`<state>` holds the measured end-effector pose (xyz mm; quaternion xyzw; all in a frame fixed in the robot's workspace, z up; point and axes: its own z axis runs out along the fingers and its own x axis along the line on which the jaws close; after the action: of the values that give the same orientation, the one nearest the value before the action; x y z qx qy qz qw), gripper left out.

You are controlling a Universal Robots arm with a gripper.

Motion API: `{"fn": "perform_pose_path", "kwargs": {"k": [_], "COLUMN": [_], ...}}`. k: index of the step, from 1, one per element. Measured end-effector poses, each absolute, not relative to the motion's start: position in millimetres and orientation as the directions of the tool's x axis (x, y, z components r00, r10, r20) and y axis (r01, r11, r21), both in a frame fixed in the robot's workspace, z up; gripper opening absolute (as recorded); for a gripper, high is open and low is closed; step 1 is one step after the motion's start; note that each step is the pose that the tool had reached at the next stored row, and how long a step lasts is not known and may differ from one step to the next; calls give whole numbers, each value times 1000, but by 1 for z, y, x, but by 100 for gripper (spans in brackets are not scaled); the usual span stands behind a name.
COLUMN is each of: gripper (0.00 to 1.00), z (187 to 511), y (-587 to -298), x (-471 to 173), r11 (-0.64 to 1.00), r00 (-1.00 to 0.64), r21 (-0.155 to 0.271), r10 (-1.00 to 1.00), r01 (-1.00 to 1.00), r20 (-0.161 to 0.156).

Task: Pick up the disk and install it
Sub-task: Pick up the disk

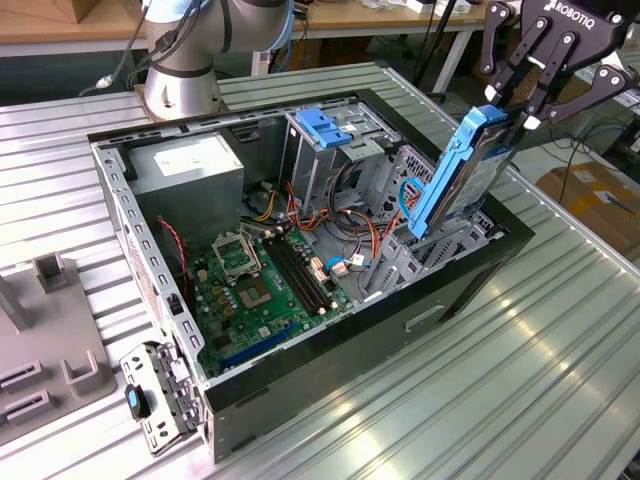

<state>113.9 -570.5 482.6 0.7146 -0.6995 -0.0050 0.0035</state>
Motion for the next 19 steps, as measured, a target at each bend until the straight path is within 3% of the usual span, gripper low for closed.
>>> {"fn": "perform_pose_path", "kwargs": {"k": [19], "gripper": [35], "z": [467], "y": [-558], "x": [114], "r11": [-21], "r00": [21], "r21": [11], "r10": [-1000], "r01": [-1000], "r20": [-12]}}
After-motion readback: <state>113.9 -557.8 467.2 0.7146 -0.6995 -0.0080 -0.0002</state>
